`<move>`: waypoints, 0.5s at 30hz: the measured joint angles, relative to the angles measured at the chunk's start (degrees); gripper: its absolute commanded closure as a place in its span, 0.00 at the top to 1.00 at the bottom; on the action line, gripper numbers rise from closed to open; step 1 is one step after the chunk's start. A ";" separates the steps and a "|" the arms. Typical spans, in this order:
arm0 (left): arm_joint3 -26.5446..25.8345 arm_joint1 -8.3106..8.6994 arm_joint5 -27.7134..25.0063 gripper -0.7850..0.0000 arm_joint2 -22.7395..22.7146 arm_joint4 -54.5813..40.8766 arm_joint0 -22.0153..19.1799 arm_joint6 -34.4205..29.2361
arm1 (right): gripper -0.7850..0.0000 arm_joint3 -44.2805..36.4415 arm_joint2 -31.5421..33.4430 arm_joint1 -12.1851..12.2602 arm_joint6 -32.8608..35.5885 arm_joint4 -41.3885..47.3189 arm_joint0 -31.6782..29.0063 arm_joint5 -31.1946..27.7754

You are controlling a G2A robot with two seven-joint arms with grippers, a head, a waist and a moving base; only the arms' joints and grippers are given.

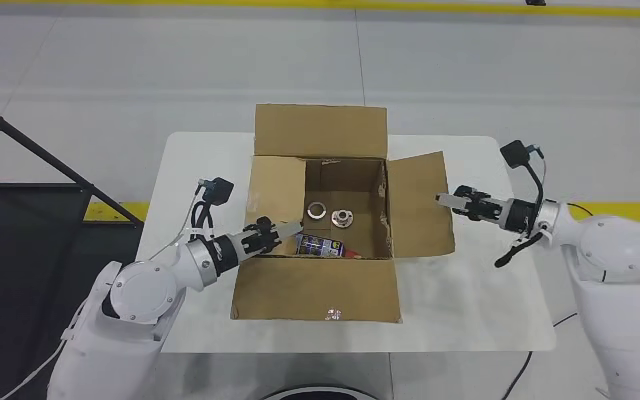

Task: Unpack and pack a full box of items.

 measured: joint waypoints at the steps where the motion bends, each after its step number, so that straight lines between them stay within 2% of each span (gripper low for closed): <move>1: 0.02 0.02 0.04 1.00 0.08 0.05 -0.02 0.03 | 1.00 0.21 -0.28 -0.02 0.29 0.66 0.16 -0.51; 5: 0.21 0.09 0.26 1.00 0.33 0.14 -0.11 0.21 | 1.00 1.21 -1.46 -0.21 0.91 4.32 1.05 -3.98; 10: 0.34 0.19 0.51 1.00 0.52 0.25 -0.06 0.49 | 1.00 2.41 -3.05 -0.68 0.63 11.19 2.68 -11.60; 15: 0.48 0.29 0.73 1.00 0.56 0.15 0.04 0.69 | 1.00 4.77 -7.09 -1.51 1.82 16.27 6.81 -17.25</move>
